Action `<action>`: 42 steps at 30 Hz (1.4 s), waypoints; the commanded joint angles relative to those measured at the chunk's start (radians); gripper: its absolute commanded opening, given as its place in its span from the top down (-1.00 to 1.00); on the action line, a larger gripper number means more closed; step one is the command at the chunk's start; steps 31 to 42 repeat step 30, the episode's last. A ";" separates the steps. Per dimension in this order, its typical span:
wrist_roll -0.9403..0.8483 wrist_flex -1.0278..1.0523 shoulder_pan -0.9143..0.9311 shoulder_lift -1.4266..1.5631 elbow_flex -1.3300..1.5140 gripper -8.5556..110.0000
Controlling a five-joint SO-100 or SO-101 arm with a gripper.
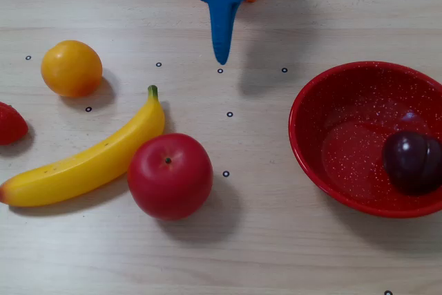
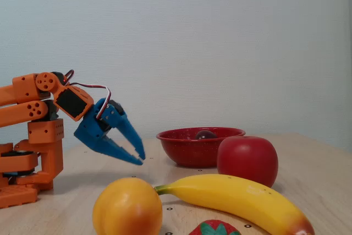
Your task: Put the plum in the red bowl.
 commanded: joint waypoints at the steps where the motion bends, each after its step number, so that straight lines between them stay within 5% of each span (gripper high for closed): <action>1: -0.020 -0.002 0.014 0.011 0.008 0.85; 42: 0.003 0.003 0.003 0.011 0.008 0.85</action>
